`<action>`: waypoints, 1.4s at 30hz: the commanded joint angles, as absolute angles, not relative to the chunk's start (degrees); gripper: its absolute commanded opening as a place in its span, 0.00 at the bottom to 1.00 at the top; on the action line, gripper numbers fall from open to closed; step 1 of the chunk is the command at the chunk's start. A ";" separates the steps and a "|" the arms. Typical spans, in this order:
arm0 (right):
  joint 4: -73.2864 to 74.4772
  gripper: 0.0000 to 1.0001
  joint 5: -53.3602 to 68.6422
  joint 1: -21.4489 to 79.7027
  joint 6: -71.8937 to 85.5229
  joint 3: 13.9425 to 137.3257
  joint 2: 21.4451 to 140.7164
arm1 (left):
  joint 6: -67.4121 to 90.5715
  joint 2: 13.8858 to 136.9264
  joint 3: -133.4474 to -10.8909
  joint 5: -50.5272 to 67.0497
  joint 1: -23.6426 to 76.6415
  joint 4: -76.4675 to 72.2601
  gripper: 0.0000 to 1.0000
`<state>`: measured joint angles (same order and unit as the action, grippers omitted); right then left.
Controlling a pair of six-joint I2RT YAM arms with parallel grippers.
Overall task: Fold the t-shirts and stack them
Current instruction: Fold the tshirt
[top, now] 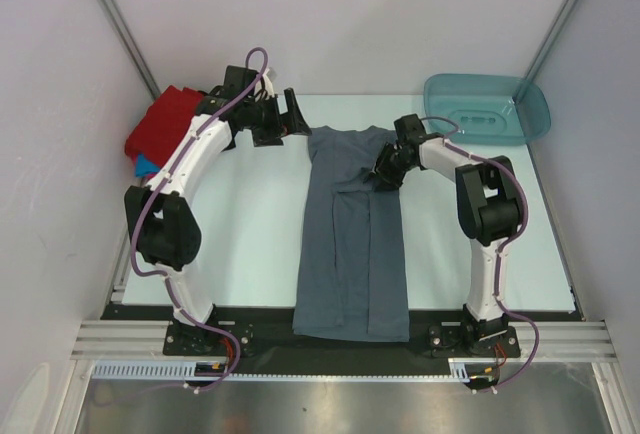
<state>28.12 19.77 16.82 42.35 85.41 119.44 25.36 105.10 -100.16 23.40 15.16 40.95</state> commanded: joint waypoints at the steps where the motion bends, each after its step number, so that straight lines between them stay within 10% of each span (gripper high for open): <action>1: 27.16 0.47 19.68 17.14 41.40 87.27 120.93 | 24.08 102.57 -100.28 24.61 15.47 40.61 1.00; 11: 26.37 0.02 21.53 17.23 41.13 87.45 121.47 | 24.17 103.09 -100.28 24.87 15.38 40.52 1.00; 42: 39.37 0.00 24.17 17.58 36.92 88.77 112.50 | 25.05 103.89 -99.41 26.89 15.38 39.81 1.00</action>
